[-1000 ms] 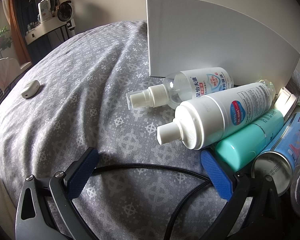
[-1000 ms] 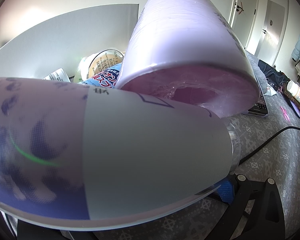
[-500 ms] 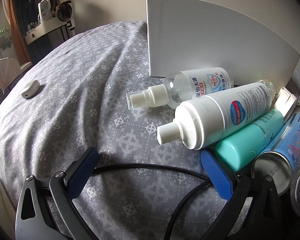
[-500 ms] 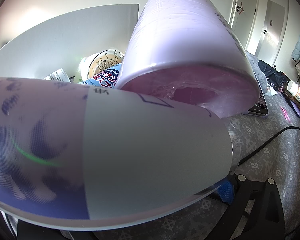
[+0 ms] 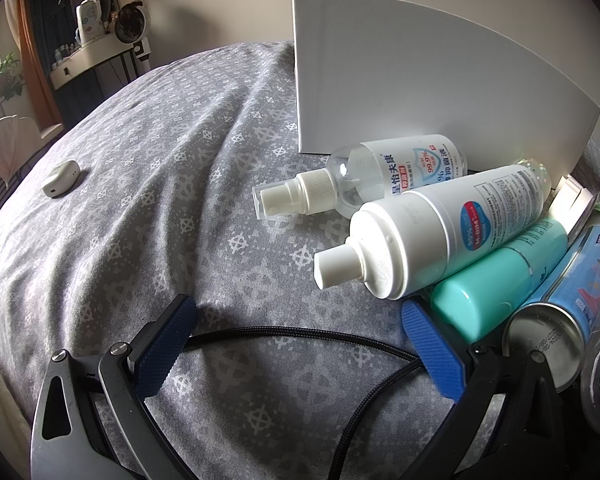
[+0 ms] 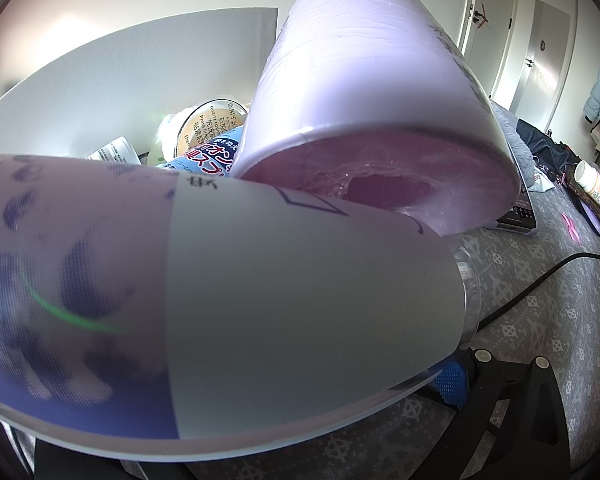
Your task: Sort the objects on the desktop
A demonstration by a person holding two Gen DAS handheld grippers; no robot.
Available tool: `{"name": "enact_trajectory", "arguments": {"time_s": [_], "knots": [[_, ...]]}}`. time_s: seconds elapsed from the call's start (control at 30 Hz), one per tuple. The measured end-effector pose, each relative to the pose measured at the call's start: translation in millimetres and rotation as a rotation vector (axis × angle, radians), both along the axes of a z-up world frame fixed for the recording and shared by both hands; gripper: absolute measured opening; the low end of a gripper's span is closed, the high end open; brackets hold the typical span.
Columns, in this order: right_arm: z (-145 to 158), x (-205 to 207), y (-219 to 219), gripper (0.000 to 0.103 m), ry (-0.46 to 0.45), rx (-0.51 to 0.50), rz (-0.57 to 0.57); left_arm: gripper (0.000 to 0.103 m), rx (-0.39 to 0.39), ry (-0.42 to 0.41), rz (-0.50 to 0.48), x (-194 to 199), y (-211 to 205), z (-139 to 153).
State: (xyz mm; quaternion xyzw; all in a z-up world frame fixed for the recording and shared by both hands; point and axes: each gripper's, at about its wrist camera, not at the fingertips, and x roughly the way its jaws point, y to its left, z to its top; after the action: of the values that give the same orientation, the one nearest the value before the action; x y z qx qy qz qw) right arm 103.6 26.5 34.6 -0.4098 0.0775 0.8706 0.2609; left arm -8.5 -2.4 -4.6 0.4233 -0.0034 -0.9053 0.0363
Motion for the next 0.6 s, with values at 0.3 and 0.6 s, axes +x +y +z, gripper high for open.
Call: {"name": "enact_trajectory", "arguments": {"time_s": [0.3, 0.6], "knots": [[0.2, -0.9, 3.0, 0.103, 0.000, 0.000, 0.000, 0.103, 0.000, 0.000, 0.000, -0.1, 0.0, 0.1], [0.7, -2.1, 5.0, 0.103, 0.001, 0.000, 0.000, 0.103, 0.000, 0.000, 0.000, -0.2, -0.1, 0.2]]}}
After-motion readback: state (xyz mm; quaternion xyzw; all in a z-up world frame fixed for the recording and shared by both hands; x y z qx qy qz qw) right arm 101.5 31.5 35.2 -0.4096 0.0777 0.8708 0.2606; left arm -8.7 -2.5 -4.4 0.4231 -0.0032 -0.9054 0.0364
